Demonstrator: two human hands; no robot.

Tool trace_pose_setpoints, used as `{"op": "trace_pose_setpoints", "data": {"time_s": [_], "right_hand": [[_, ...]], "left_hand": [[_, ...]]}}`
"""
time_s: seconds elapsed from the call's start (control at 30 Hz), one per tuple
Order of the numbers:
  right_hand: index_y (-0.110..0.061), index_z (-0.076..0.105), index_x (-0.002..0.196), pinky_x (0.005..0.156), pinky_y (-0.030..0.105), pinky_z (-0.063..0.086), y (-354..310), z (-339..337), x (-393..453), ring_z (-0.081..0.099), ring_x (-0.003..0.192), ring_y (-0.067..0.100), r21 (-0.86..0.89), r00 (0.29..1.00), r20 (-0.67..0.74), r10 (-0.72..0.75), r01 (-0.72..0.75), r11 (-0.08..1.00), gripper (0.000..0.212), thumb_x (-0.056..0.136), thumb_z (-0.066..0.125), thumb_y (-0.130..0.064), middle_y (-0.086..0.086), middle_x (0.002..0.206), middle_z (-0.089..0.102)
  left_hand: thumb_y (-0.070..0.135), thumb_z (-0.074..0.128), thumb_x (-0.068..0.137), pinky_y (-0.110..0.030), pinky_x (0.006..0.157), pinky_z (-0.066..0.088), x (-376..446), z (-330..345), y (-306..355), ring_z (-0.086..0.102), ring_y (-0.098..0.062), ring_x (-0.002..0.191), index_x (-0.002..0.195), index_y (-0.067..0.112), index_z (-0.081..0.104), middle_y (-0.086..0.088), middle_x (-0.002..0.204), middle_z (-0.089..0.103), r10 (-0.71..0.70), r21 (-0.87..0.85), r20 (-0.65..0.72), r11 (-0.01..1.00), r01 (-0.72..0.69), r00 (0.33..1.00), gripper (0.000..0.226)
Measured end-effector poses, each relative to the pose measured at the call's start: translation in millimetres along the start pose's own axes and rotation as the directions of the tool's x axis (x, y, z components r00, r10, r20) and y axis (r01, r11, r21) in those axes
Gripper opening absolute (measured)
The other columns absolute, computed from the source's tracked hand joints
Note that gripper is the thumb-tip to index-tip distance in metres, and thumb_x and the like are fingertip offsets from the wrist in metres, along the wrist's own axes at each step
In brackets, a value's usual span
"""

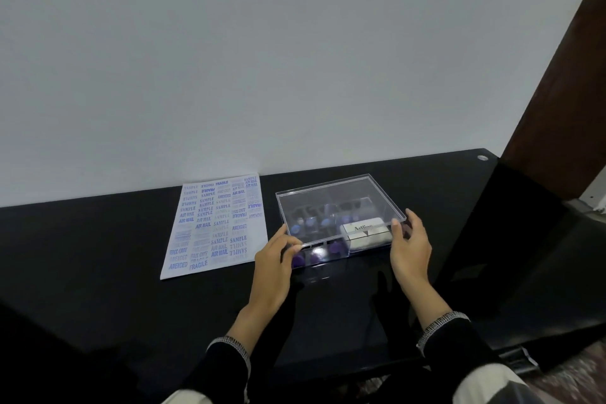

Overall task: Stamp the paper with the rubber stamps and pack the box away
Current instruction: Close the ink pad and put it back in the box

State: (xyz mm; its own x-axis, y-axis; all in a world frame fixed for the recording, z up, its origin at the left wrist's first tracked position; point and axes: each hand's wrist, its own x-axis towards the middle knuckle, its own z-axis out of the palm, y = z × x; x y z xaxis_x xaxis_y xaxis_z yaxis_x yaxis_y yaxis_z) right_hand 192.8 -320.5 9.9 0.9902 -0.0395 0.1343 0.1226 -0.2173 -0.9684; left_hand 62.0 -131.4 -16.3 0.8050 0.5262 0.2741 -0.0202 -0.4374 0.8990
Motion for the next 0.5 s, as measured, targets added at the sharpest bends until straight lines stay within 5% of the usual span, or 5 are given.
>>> {"op": "trace_pose_setpoints", "data": {"time_s": [0.13,0.23,0.37,0.5], "right_hand": [[-0.005,0.051,0.131,0.085,0.018,0.039,-2.3,-0.6,-4.6,0.054,0.106,0.015,-0.064,0.999,0.011,-0.036,0.037,0.997,0.037,0.096,0.053,-0.016,0.007,0.124,0.057],[-0.001,0.056,0.123,0.079,0.016,0.036,-0.2,-2.4,-8.5,0.047,0.095,0.008,-0.125,0.997,-0.010,-0.075,0.073,0.989,0.029,0.095,0.053,-0.010,0.005,0.113,0.057],[-0.007,0.055,0.125,0.087,0.026,0.038,12.5,-1.2,-3.0,0.052,0.113,0.021,-0.264,0.993,0.006,-0.117,0.114,0.958,0.032,0.095,0.053,-0.018,0.008,0.126,0.056],[-0.017,0.053,0.131,0.111,0.047,0.023,20.8,7.4,-12.4,0.024,0.141,0.028,-0.456,0.982,0.067,-0.177,0.188,0.870,0.037,0.094,0.055,-0.020,0.013,0.151,0.031]], "left_hand": [[0.006,0.059,0.093,-0.015,0.108,0.033,-1.9,-11.6,-2.7,0.037,0.012,0.129,0.081,0.017,0.068,0.040,0.099,0.062,0.071,0.011,0.053,0.997,-0.071,0.996,0.019],[0.008,0.063,0.091,-0.019,0.107,0.037,1.1,-15.6,-5.9,0.041,0.005,0.130,0.083,0.020,0.071,0.034,0.100,0.065,0.097,-0.003,0.063,0.995,-0.097,0.993,0.017],[0.027,0.063,0.092,-0.023,0.103,0.042,5.3,-28.9,-7.7,0.053,0.002,0.119,0.108,0.029,0.064,0.025,0.116,0.061,0.020,0.005,0.069,1.000,-0.020,0.997,0.016],[0.037,0.049,0.098,-0.027,0.089,0.043,4.1,-57.9,-32.5,0.053,-0.006,0.108,0.115,0.025,0.057,0.014,0.117,0.058,-0.014,0.328,-0.116,0.943,0.052,0.993,0.023]]}}
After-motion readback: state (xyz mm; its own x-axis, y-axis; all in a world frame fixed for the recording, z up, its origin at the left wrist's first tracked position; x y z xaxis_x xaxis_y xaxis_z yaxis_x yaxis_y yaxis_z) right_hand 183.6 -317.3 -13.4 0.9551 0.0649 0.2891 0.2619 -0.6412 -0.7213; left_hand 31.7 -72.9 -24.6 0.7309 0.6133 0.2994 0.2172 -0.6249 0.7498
